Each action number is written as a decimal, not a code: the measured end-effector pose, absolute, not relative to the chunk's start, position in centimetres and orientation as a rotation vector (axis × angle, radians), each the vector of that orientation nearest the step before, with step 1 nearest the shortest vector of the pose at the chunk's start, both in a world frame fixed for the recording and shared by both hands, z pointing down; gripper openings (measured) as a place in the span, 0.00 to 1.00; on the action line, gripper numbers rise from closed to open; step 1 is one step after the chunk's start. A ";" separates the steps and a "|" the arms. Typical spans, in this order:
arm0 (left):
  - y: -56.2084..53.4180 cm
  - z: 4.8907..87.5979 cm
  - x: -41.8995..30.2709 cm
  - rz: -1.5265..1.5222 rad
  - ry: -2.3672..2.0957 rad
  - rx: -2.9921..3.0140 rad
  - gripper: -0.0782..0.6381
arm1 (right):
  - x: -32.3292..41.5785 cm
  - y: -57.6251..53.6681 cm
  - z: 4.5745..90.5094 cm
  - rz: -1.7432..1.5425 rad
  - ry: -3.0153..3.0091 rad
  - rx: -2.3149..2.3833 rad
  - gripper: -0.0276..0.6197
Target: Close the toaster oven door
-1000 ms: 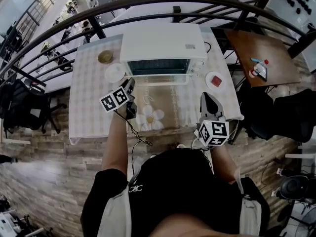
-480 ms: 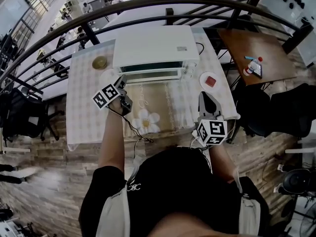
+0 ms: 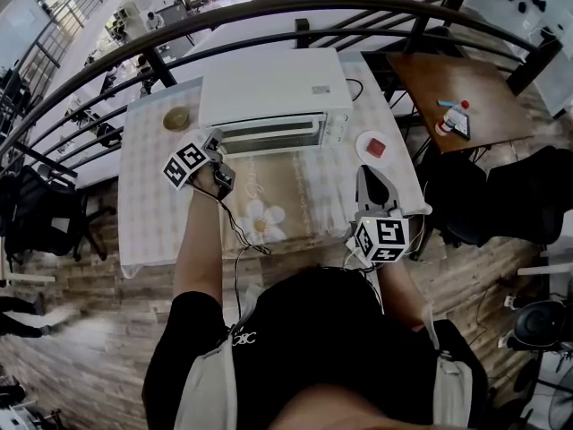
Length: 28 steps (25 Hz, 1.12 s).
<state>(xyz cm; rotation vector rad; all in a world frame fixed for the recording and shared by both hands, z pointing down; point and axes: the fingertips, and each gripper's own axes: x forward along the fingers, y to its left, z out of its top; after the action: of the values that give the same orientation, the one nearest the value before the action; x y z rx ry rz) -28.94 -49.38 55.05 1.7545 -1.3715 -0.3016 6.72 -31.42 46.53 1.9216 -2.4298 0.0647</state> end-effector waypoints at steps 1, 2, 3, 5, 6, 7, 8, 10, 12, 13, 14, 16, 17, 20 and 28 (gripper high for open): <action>-49.6 55.1 -29.0 -0.302 -1.372 1.747 0.27 | 6.7 -31.3 46.5 0.063 -2.432 1.920 0.04; -49.9 55.1 -29.0 -0.305 -1.369 1.737 0.27 | 6.7 -31.2 46.5 0.063 -2.436 1.917 0.04; -50.0 55.2 -29.1 -0.307 -1.367 1.728 0.27 | 6.7 -31.1 46.4 0.065 -2.440 1.915 0.04; -50.1 55.1 -29.2 -0.299 -1.376 1.719 0.27 | 6.7 -30.8 46.2 0.073 -2.453 1.911 0.04; -50.1 55.0 -29.3 -0.290 -1.394 1.721 0.27 | 6.7 -30.7 46.1 0.072 -2.461 1.909 0.04; -50.0 54.7 -29.5 -0.277 -1.429 1.726 0.27 | 6.6 -30.6 45.9 0.069 -2.469 1.906 0.04; -49.8 54.3 -29.8 -0.255 -1.481 1.736 0.27 | 6.6 -30.5 45.6 0.065 -2.478 1.901 0.04; -48.9 53.2 -30.4 -0.186 -1.605 1.779 0.22 | 6.3 -30.3 45.1 0.058 -2.503 1.886 0.04; -47.5 51.5 -30.4 -0.140 -1.688 1.844 0.19 | 5.9 -30.1 44.3 0.041 -2.531 1.868 0.04; -46.6 50.3 -30.3 -0.132 -1.721 1.878 0.18 | 5.6 -30.0 43.9 0.031 -2.547 1.858 0.04; -45.7 49.0 -30.3 -0.127 -1.756 1.912 0.16 | 5.3 -30.0 43.5 0.023 -2.566 1.847 0.04; -43.4 46.3 -30.2 -0.119 -1.834 1.976 0.15 | 4.4 -30.1 42.7 0.013 -2.614 1.823 0.04; -42.2 45.0 -30.1 -0.124 -1.866 2.011 0.14 | 3.9 -30.1 42.3 0.009 -2.643 1.810 0.04; -38.3 41.8 -29.5 -0.148 -1.935 2.097 0.13 | 2.4 -30.6 41.4 -0.004 -2.710 1.776 0.04; -28.9 38.8 -28.2 0.011 -2.126 2.232 0.13 | -2.0 -30.8 40.4 -0.051 -2.797 1.650 0.04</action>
<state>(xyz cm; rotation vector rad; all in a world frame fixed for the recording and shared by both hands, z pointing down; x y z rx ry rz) -28.20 -28.95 38.85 2.2319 -2.1258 0.0107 -2.03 -30.80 40.35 1.6500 -2.7969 -0.0514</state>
